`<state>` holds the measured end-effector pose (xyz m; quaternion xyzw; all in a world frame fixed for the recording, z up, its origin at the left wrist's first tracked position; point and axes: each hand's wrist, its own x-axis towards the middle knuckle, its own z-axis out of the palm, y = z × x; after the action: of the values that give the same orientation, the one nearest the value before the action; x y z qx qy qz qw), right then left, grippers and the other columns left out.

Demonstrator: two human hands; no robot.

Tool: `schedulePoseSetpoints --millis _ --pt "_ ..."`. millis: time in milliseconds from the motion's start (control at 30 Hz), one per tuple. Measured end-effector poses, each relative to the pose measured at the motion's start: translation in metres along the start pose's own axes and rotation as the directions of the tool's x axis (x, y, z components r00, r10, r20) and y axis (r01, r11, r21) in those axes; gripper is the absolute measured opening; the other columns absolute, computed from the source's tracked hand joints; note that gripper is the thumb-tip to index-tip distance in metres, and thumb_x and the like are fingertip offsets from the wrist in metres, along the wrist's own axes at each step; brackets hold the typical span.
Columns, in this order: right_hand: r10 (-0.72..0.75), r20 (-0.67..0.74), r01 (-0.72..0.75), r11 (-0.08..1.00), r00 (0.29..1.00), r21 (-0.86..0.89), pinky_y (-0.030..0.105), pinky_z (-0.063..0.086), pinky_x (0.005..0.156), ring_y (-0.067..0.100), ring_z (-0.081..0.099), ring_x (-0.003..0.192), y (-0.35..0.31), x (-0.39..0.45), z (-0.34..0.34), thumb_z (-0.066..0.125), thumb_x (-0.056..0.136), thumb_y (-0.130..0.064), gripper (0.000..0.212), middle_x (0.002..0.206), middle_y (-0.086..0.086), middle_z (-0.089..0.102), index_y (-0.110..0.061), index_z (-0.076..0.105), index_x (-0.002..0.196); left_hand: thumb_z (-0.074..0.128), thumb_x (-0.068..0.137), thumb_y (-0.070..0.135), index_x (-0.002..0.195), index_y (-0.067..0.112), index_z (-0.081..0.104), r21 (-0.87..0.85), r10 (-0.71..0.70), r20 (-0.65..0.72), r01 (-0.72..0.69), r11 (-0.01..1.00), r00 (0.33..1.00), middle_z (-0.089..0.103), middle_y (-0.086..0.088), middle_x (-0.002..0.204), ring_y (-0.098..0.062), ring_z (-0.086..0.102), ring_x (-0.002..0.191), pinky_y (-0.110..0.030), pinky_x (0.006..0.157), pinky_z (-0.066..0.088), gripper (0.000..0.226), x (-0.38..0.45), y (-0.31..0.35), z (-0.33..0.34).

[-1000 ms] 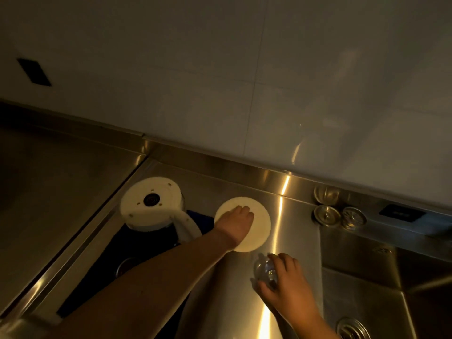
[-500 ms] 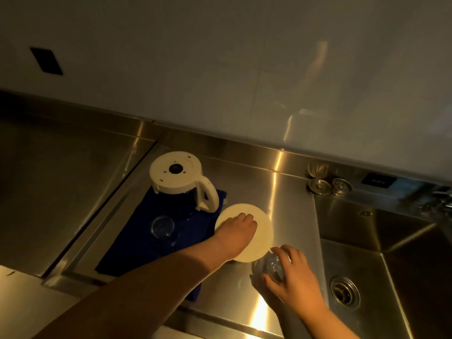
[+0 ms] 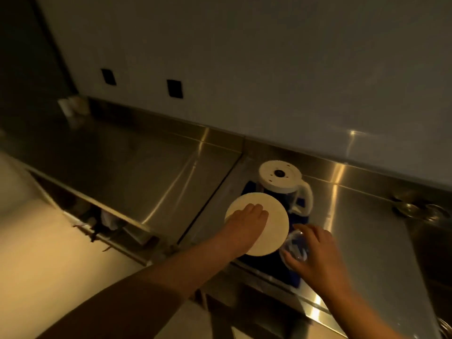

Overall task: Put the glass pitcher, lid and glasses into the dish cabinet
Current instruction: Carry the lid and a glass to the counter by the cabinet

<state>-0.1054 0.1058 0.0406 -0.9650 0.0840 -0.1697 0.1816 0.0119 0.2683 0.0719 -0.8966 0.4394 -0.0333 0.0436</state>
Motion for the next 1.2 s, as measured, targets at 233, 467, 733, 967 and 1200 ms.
schedulePoseSetpoints --millis 233,467,733,967,1200 --pt "-0.188 0.103 0.177 0.979 0.977 0.104 0.021 0.040 0.069 0.018 0.047 0.111 -0.100 0.041 0.070 0.076 0.070 -0.046 0.061 0.121 -0.002 0.053 -0.023 0.056 0.123 0.050 0.092 0.013 0.141 0.006 0.026 0.051 -0.232 0.095 0.228 0.972 0.968 0.029 -0.014 0.142 -0.030 0.032 0.127 -0.040 0.089 0.040 0.054 -0.077 -0.101 0.013" --pt "-0.327 0.206 0.287 0.937 0.922 0.199 0.023 0.040 0.073 0.019 0.050 0.109 -0.163 0.106 0.131 0.075 0.072 -0.041 0.058 0.120 -0.004 0.051 -0.022 0.055 0.123 0.052 0.091 0.016 0.142 0.005 0.026 0.036 -0.424 0.152 0.424 0.905 0.893 0.028 -0.016 0.144 -0.032 0.032 0.129 -0.042 0.096 0.037 0.059 -0.110 -0.189 0.033" --pt "-0.450 0.331 0.370 0.886 0.829 0.279 0.027 0.042 0.094 0.014 0.040 0.121 -0.227 0.205 0.199 0.069 0.077 -0.043 0.064 0.134 -0.003 0.042 -0.024 0.045 0.133 0.063 0.087 0.022 0.144 0.007 0.023 0.039 -0.550 0.258 0.560 0.827 0.794 0.025 -0.015 0.148 -0.030 0.029 0.133 -0.042 0.103 0.035 0.072 -0.109 -0.290 0.048" --pt "-0.589 0.283 0.494 0.800 0.758 0.342 0.028 0.042 0.078 0.024 0.052 0.109 -0.276 0.270 0.262 0.077 0.071 -0.037 0.055 0.119 0.002 0.056 -0.018 0.058 0.119 0.063 0.089 0.023 0.147 0.006 0.019 0.009 -0.630 0.303 0.659 0.752 0.715 0.021 -0.016 0.151 -0.031 0.024 0.137 -0.046 0.108 0.030 0.075 -0.108 -0.367 0.070" --pt "-0.696 0.298 0.586 0.714 0.653 0.383 0.032 0.048 0.073 0.028 0.054 0.108 -0.358 0.321 0.319 0.082 0.063 -0.042 0.066 0.119 0.006 0.058 -0.016 0.059 0.119 0.064 0.088 0.024 0.147 0.007 0.021 0.000 -0.710 0.305 0.745 0.667 0.635 0.023 -0.014 0.151 -0.030 0.027 0.136 -0.045 0.106 0.033 0.074 -0.139 -0.450 0.088"
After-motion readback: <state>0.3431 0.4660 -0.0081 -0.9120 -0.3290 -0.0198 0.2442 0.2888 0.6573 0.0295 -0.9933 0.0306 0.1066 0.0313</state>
